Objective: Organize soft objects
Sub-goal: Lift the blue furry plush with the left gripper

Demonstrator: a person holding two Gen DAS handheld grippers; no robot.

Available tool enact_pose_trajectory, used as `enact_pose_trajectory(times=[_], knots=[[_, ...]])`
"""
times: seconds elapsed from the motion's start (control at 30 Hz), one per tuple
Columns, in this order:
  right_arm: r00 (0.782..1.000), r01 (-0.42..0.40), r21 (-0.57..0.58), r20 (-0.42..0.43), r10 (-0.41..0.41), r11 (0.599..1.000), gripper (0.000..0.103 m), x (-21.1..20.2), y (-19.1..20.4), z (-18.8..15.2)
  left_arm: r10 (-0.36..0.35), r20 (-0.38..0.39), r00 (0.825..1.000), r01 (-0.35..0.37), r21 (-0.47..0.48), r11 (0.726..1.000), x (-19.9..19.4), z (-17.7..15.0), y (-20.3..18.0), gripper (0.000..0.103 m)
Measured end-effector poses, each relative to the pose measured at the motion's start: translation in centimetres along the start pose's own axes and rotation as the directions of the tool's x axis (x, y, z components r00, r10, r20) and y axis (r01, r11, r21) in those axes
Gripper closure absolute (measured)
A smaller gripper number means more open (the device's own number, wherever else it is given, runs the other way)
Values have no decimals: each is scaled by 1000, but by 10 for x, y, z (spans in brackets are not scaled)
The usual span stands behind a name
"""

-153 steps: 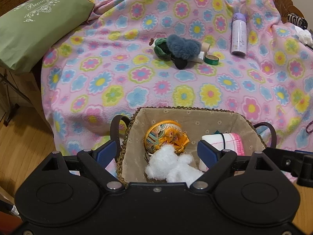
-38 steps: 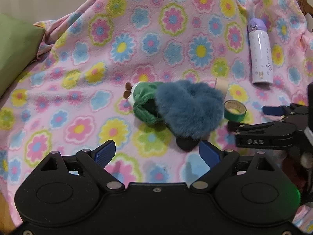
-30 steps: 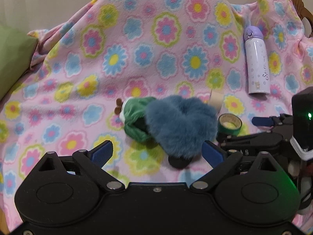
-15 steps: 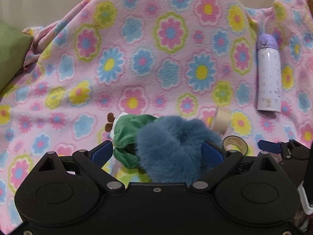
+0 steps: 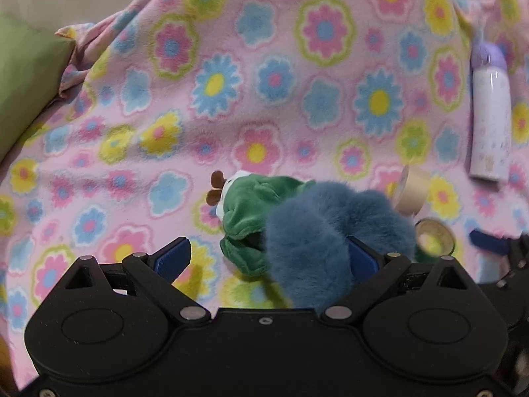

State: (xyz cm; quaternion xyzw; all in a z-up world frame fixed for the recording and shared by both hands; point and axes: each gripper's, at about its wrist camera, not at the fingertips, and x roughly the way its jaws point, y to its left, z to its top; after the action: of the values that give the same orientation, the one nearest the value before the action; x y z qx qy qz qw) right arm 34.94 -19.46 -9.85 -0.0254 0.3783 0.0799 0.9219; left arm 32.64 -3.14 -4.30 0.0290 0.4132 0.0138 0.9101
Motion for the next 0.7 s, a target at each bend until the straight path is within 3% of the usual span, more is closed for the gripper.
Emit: enact_pose_trajectory(times=[0.17,0.7], knots=[[1000,0,0,0,0,1000,0,0,0,0,69,-24,997,-69,34,997,4,-6,0,8],[1000,0,0,2,0,1000,0,0,0,0,123,-112,986,-124,4,992,-10,-41,55,8]])
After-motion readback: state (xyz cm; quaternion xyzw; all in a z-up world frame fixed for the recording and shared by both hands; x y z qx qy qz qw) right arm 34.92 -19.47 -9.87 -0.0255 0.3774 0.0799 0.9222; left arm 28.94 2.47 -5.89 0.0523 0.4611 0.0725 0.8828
